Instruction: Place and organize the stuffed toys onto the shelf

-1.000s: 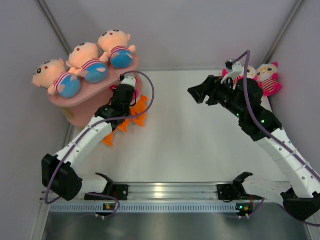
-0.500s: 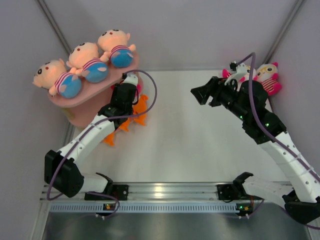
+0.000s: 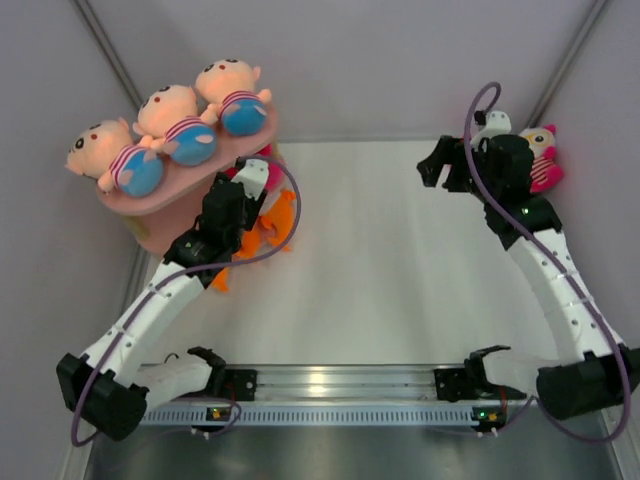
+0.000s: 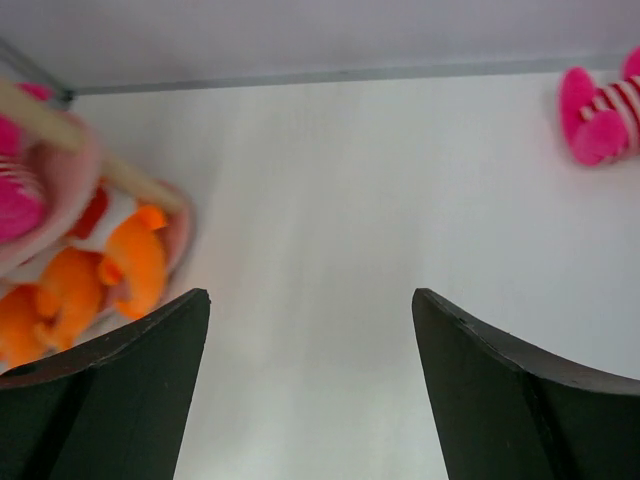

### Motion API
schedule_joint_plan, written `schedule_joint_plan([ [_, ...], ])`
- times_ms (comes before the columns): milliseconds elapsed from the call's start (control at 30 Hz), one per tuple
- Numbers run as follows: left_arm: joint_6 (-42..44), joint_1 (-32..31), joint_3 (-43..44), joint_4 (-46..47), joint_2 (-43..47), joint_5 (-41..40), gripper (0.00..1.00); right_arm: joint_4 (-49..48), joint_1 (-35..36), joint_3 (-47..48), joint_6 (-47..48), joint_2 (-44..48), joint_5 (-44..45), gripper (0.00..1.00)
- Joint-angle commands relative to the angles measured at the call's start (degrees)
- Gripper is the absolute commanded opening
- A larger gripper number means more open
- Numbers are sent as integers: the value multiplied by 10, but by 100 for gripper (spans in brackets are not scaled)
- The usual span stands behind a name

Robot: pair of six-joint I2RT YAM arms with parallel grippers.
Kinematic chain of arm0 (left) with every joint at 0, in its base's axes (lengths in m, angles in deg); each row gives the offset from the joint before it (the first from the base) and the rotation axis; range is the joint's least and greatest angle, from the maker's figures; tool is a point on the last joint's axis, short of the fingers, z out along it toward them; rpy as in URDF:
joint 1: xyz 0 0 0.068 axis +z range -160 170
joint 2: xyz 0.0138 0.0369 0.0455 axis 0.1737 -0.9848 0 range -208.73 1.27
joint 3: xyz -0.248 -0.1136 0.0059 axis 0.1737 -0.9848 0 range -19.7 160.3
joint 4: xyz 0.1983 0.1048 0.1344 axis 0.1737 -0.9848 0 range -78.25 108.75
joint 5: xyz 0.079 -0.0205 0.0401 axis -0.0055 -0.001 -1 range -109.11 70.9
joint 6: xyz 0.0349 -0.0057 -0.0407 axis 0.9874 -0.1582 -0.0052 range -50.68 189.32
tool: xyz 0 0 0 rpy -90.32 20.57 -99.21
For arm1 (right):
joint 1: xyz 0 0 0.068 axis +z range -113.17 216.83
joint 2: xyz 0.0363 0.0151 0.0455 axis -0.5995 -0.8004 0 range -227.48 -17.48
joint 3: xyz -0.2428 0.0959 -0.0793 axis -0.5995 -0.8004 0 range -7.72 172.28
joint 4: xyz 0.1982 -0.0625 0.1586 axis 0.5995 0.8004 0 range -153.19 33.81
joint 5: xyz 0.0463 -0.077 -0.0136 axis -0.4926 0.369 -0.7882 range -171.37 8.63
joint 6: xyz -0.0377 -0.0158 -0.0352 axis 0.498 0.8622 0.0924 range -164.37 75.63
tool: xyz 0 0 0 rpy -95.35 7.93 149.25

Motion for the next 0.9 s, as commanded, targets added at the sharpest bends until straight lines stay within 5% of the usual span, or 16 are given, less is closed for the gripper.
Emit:
schedule_joint_plan([
  [0,53,2,-12,-10,60,97,62,-16,-115,24,71,-95,-43,83],
  [133,60,2,-3,-71,102,187,66,-41,-167,85,155,-236,-20,82],
  [400,45,2,15,-172,155,300,69,-118,-246,223,175,-457,-73,81],
  [500,51,2,19,-172,149,298,69,-129,-283,267,113,-500,-99,80],
  [600,55,3,27,-172,136,298,69,-198,-330,273,-56,-530,-127,79],
  [733,63,2,29,-172,125,300,69,-189,-347,350,-113,-612,-109,80],
  [867,67,2,38,-172,110,300,69,-170,-347,436,-155,-722,-101,95],
])
